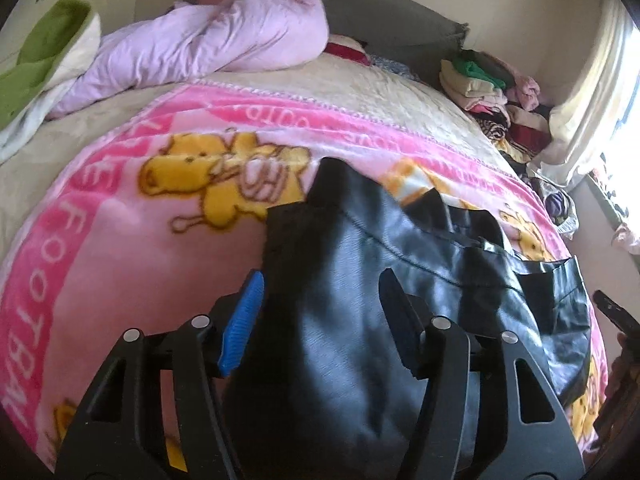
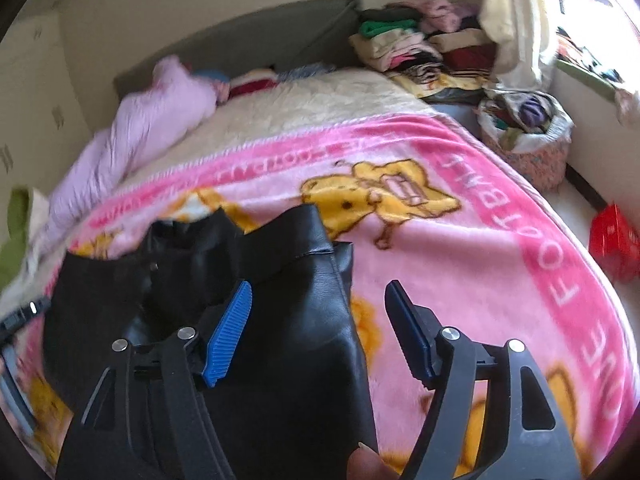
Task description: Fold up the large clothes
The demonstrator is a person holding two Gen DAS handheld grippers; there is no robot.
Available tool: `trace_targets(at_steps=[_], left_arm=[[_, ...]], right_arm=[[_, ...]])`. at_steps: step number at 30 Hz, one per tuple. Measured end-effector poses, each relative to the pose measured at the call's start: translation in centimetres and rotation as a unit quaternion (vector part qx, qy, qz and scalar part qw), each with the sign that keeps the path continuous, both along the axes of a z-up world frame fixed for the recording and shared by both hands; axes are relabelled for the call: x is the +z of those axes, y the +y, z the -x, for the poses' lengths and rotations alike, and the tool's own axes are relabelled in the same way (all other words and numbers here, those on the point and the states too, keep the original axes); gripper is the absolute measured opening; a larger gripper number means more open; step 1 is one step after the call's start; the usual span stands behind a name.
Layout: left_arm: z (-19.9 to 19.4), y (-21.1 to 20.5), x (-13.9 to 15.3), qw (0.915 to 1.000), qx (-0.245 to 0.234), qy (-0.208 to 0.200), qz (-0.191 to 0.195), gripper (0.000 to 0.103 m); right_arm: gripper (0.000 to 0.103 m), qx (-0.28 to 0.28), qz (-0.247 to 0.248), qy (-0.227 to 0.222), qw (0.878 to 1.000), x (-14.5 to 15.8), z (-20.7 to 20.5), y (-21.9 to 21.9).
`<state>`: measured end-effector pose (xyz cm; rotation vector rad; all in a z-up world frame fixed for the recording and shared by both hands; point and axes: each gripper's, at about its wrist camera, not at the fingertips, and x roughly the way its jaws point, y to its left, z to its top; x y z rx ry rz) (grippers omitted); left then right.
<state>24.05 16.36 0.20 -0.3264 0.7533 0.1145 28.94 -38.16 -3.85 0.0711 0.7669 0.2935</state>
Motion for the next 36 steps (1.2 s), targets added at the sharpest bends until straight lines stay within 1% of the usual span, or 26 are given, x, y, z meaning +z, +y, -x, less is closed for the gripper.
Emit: trace_targets(at_steps=[3,5,8,9,10,11,12,13,14,15,16,17,19,22,24,27,30,32,36], left_arm=[[-1.4,-0.7,-0.6,0.999,0.0,0.011,-0.043,0.057],[-2.0,-0.8,-1.0,0.9983,-0.002,0.018,-0.055,0.057],[-2.6,-0.9,-1.7,0.9987,-0.007,0.024,-0.045,0.057],[-2.7,-1.1,-2.0,0.9982,-0.007,0.026,-0.053,0.054],[-2.9,-1.3,-2.2,0.9978,-0.008,0.027,-0.06,0.052],[-2.9,-1.4,-2.3,0.9974,-0.006,0.025,-0.068,0.049],[-2.8,-1.4,-2.4,0.9973,-0.001,0.021,-0.071,0.042],[-2.7,-1.4,-2.4,0.9973,0.002,0.014,-0.072,0.038],[-2.6,-1.4,-2.4,0.9972,0.004,0.009,-0.074,0.031],[-2.5,-1.3,-2.3,0.997,0.006,0.006,-0.077,0.027],[-2.5,-1.3,-2.3,0.9971,0.008,0.005,-0.076,0.02],[-2.4,-1.2,-2.2,0.9973,0.009,0.002,-0.073,0.015],[-2.3,-1.0,-1.9,0.9979,0.009,-0.003,-0.065,0.011],[-2.1,-1.2,-1.2,0.9982,0.005,-0.014,-0.058,0.006],[-1.8,-1.1,0.0,0.9983,0.009,-0.033,-0.047,0.005],[-1.7,-1.3,2.0,0.9969,0.013,-0.064,-0.044,0.003],[-2.2,-1.1,2.9,0.9966,0.02,-0.074,-0.031,0.003],[-2.8,-1.0,2.7,0.9966,0.023,-0.074,-0.028,0.003],[-4.5,-1.3,0.8,0.9974,0.028,-0.052,-0.041,0.003]], right_arm=[[0.069,0.008,0.02,0.003,1.0,-0.4,-1.3,0.9],[0.069,0.009,0.018,0.009,1.0,-0.7,-2.4,1.2],[0.068,0.01,0.019,0.017,1.0,-1.3,-3.5,1.4],[0.065,0.009,0.02,0.014,1.0,-1.5,-3.7,1.4],[0.055,0.009,0.02,0.013,1.0,-1.6,-3.8,1.5],[0.049,0.009,0.018,0.013,1.0,-1.8,-3.8,1.5],[0.041,0.004,0.016,0.014,1.0,-2.1,-3.9,1.4],[0.038,-0.003,0.015,0.013,1.0,-2.2,-4.0,1.4],[0.035,-0.008,0.014,0.013,1.0,-2.4,-4.0,1.3],[0.03,-0.012,0.012,0.011,1.0,-2.4,-3.9,1.3],[0.024,-0.017,0.008,0.009,1.0,-2.4,-3.8,1.1],[0.022,-0.023,0.0,0.007,1.0,-2.4,-3.7,0.9],[0.017,-0.031,-0.024,0.007,0.999,-2.2,-3.6,0.3],[0.015,-0.038,-0.064,-0.001,0.997,-1.3,-3.2,-0.7],[0.014,-0.042,-0.09,-0.012,0.995,-0.3,-3.1,-1.2],[0.013,-0.05,-0.117,-0.032,0.991,1.3,-3.1,-1.6],[0.012,-0.053,-0.119,-0.042,0.991,2.1,-3.7,-1.5],[0.012,-0.057,-0.112,-0.042,0.991,2.0,-4.4,-1.2],[0.012,-0.065,-0.099,-0.03,0.992,1.0,-5.5,-0.7]])
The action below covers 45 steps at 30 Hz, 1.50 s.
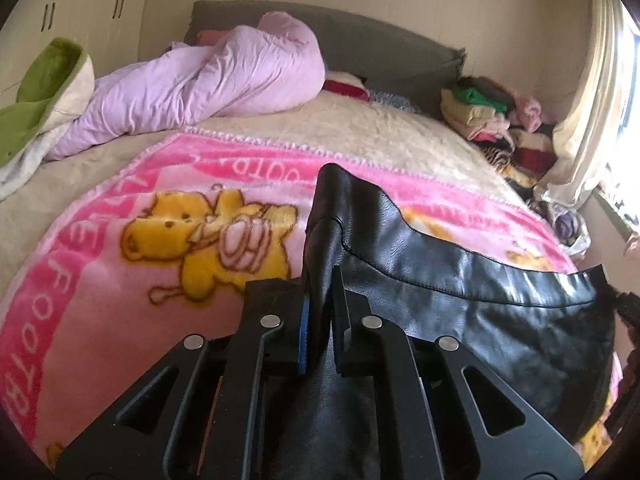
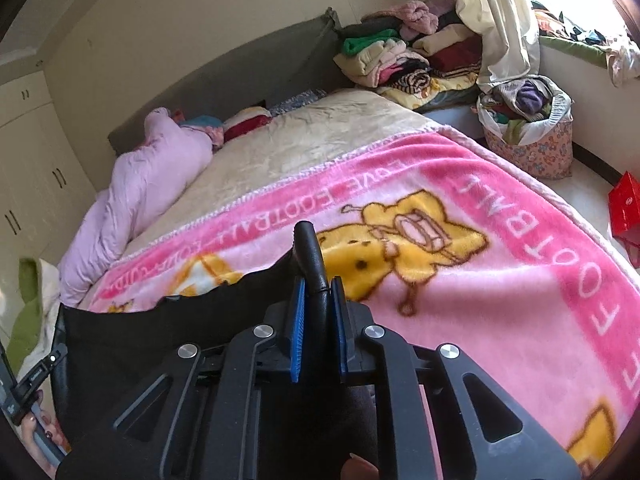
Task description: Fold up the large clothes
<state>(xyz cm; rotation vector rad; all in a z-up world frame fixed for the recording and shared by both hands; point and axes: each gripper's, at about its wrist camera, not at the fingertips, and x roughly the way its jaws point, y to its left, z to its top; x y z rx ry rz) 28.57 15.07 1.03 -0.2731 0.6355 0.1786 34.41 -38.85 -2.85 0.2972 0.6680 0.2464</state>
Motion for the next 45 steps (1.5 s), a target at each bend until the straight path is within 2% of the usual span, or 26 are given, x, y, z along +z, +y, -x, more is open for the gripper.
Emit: trace_targets(at_steps=[7,10,15,20,28,29,31,34,36,40,41,42,43,45], left_arm=[[-1.5,0.7,-2.6,0.9991,0.007,0.042,-0.005,0.003],[-1.8,0.9,-3.5,0.9985,0.005,0.054,-0.003,0.005],[-2.0,1.2,-4.7,0.9977,0.002,0.067,0.007,0.008],[-2.0,1.3,-5.0,0.9973,-0.002,0.073,0.009,0.01],[-1.8,0.7,-4.1,0.997,-0.002,0.077,-0.01,0.015],[-1.7,0.7,-3.9,0.9969,0.0,0.077,-0.013,0.017],[-1.6,0.8,-3.6,0.9968,0.001,0.078,-0.018,0.022],[-1.3,1.0,-3.1,0.9964,0.003,0.081,-0.025,0.033],[-0.9,1.2,-2.6,0.9963,0.009,0.081,-0.027,0.046],[0.0,1.5,-1.3,0.9969,0.012,0.074,-0.024,0.065],[0.3,1.6,-1.1,0.9967,0.016,0.075,-0.025,0.076],[0.5,1.7,-0.9,0.9967,0.017,0.076,-0.024,0.083],[0.8,1.7,-0.8,0.9968,0.016,0.075,-0.02,0.085],[1.5,2.0,-0.6,0.9974,0.011,0.071,0.002,0.094]], right_arm=[[0.012,-0.002,0.021,0.033,0.999,-3.1,-1.8,0.8],[0.014,-0.008,0.029,0.059,0.998,-4.6,-2.5,0.9],[0.015,-0.014,0.039,0.074,0.996,-6.2,-2.9,1.0],[0.017,-0.02,0.039,0.088,0.995,-7.2,-3.2,0.7],[0.026,-0.019,0.035,0.102,0.994,-7.2,-2.6,0.3],[0.027,-0.018,0.038,0.1,0.994,-7.0,-2.3,0.3],[0.052,-0.03,0.057,0.101,0.993,-6.8,-1.8,0.1],[0.056,-0.026,0.045,0.103,0.993,-6.7,-0.8,-0.6],[0.059,-0.023,0.036,0.102,0.994,-6.4,0.2,-1.0],[0.07,-0.013,0.024,0.096,0.995,-5.8,2.2,-1.6],[0.072,-0.008,0.018,0.097,0.995,-5.6,2.8,-1.8],[0.075,-0.006,0.015,0.097,0.995,-5.5,3.2,-1.9],[0.077,-0.004,0.008,0.097,0.995,-5.5,3.9,-2.3],[0.079,0.0,-0.007,0.098,0.995,-5.3,5.1,-2.9]])
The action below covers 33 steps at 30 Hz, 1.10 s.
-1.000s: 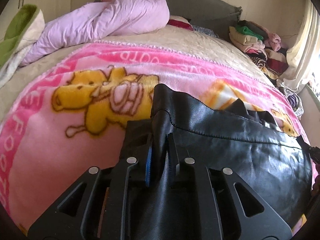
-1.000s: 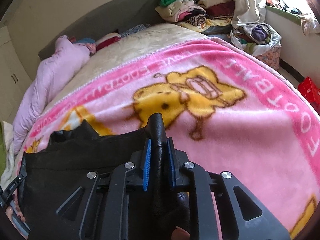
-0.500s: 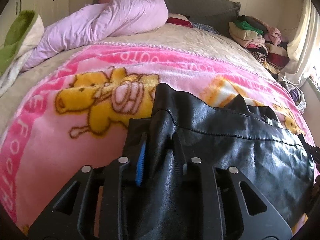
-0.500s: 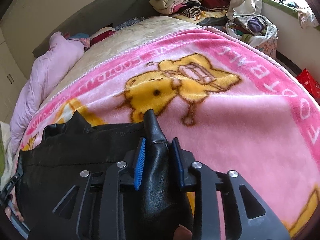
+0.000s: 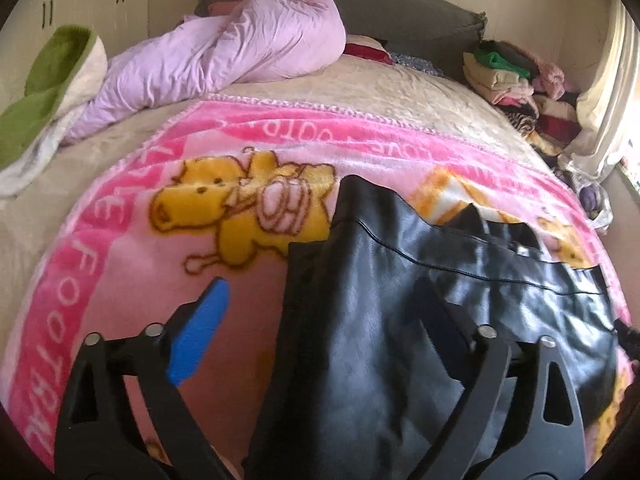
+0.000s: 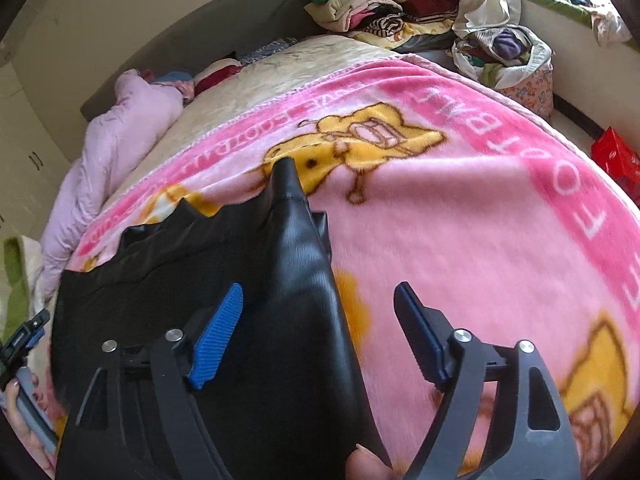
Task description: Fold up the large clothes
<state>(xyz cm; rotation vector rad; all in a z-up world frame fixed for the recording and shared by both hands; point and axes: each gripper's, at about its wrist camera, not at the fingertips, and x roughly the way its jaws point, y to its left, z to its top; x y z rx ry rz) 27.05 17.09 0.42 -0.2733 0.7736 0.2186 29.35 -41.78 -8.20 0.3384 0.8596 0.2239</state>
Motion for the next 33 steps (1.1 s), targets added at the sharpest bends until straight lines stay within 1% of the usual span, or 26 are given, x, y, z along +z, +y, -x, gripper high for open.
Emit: trace_targets(at_steps=[1,2,3,7,10,12,16,17,18,19,20,21,22,24,25,27,30,33], left_arm=[[0.3,0.1,-0.1,0.9999,-0.004,-0.004,0.016,0.094],[0.9,0.4,-0.4,0.9989,-0.015,-0.011,0.042,0.094],[1.2,0.5,-0.7,0.9983,-0.019,-0.008,0.055,0.094],[2.2,0.7,-1.9,0.9983,-0.009,0.019,0.054,0.094],[3.0,0.6,-2.3,0.9972,-0.026,0.031,0.062,0.094],[3.4,0.6,-2.9,0.9965,-0.033,0.039,0.066,0.094],[4.0,0.3,-4.3,0.9936,-0.044,0.062,0.084,0.094],[4.1,0.1,-4.6,0.9931,-0.046,0.064,0.086,0.094],[4.2,-0.2,-5.0,0.9924,-0.05,0.066,0.091,0.094],[4.3,-0.5,-5.5,0.9918,-0.052,0.067,0.095,0.093],[4.4,-0.7,-5.7,0.9917,-0.051,0.067,0.097,0.092],[4.6,-1.1,-5.9,0.993,-0.044,0.065,0.089,0.091],[4.6,-1.3,-5.8,0.9936,-0.043,0.065,0.083,0.085],[4.8,-1.9,-5.5,0.9942,-0.042,0.069,0.07,0.072],[5.0,-2.1,-5.2,0.9948,-0.042,0.069,0.062,0.069],[5.3,-2.4,-4.9,0.9954,-0.045,0.068,0.049,0.058],[5.9,-2.4,-4.6,0.9953,-0.052,0.068,0.045,0.053],[6.6,-2.3,-4.5,0.9943,-0.058,0.073,0.052,0.053]], right_arm=[[0.08,0.0,-0.01,0.002,1.0,0.0,0.5,-0.3],[0.081,0.002,-0.019,0.004,1.0,0.0,0.9,-0.6],[0.082,0.004,-0.027,0.007,1.0,-0.1,1.3,-0.8],[0.084,0.025,-0.058,0.025,0.998,-0.7,3.0,-1.4],[0.084,0.045,-0.082,0.039,0.995,-1.3,3.8,-1.7],[0.084,0.056,-0.083,0.042,0.994,-1.5,4.2,-1.7],[0.083,0.086,-0.061,0.055,0.993,-2.5,4.7,-1.0],[0.08,0.092,-0.06,0.055,0.992,-2.8,4.8,-0.8],[0.068,0.098,-0.061,0.053,0.992,-3.0,4.9,-0.7],[0.052,0.112,-0.072,0.054,0.99,-3.1,5.1,-0.4],[0.05,0.109,-0.073,0.052,0.99,-3.0,5.4,-0.4],[0.036,0.108,-0.072,0.047,0.99,-2.8,5.8,-0.3],[0.029,0.108,-0.069,0.04,0.991,-2.5,6.0,-0.3],[0.024,0.112,-0.056,0.025,0.992,-1.9,6.8,-0.2],[0.023,0.113,-0.054,0.023,0.992,-1.7,7.0,-0.2],[0.022,0.111,-0.057,0.024,0.992,-1.6,7.3,-0.4],[0.022,0.106,-0.058,0.026,0.992,-1.6,7.3,-1.1],[0.022,0.102,-0.057,0.027,0.993,-1.4,8.0,-1.8]])
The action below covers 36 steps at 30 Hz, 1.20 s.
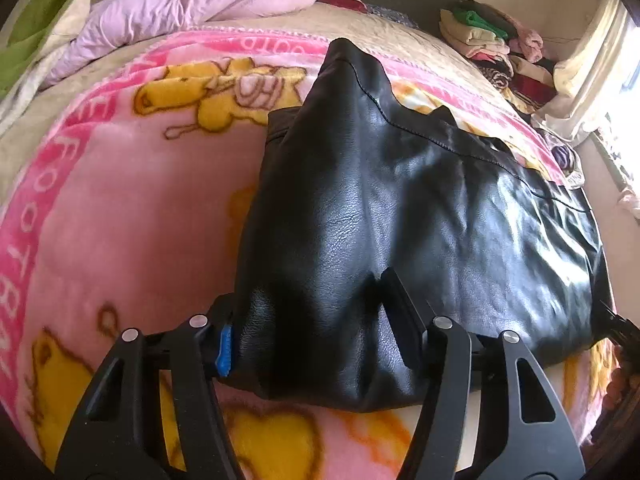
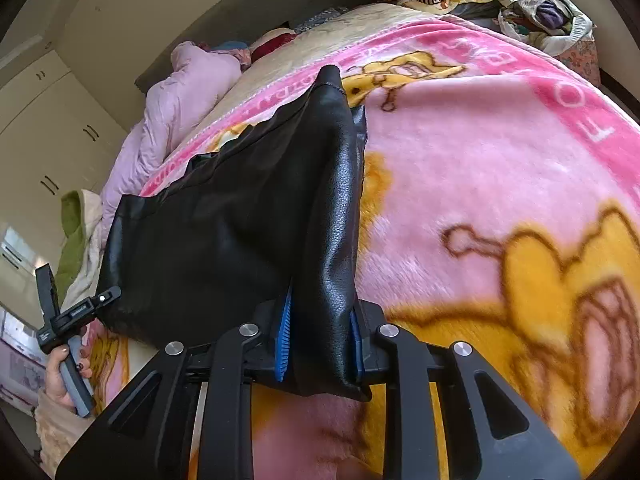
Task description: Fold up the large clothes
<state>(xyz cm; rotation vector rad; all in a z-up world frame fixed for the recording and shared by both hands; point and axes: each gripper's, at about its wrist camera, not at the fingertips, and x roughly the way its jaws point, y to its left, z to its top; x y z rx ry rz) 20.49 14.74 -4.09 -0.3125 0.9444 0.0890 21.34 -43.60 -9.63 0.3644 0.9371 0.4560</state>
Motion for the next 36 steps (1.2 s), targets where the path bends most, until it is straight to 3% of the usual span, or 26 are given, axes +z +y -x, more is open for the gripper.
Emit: trace_targets(at_steps=[11,14,16,18,24,33,36], left_arm=[[2.3,-2.4,0.3,0.9996,-0.022,0.009,-0.017,0.052],[2.4,-2.3,0.2,0.9998,-0.017,0.007,-0.011,0.053],[2.6,-2.3,0.3,0.9998,-0.016,0.006,-0.008,0.053],[2.7,-2.3,0.4,0.9999,-0.014,0.004,-0.009,0.055],[3.1,-2.3,1.3,0.9999,-0.006,-0.01,-0.013,0.063],[3.9,-1.2,3.1,0.9984,0.024,-0.045,-0.026,0.093],[3.9,-0.8,3.2,0.9977,0.032,-0.046,-0.037,0.093]], right_arm=[[0.025,-0.016,0.023,-0.007,1.0,0.4,2.2,-2.2],[0.033,-0.032,0.046,-0.013,0.998,0.9,2.6,-1.9],[0.058,-0.047,0.056,-0.022,0.997,1.3,3.0,-2.0],[0.062,-0.064,0.066,-0.039,0.995,2.1,3.7,-2.2],[0.077,-0.079,0.082,-0.094,0.989,4.7,5.4,-1.9],[0.081,-0.014,0.068,-0.128,0.989,6.8,6.9,3.8],[0.081,0.013,0.063,-0.135,0.989,7.5,7.1,6.2]])
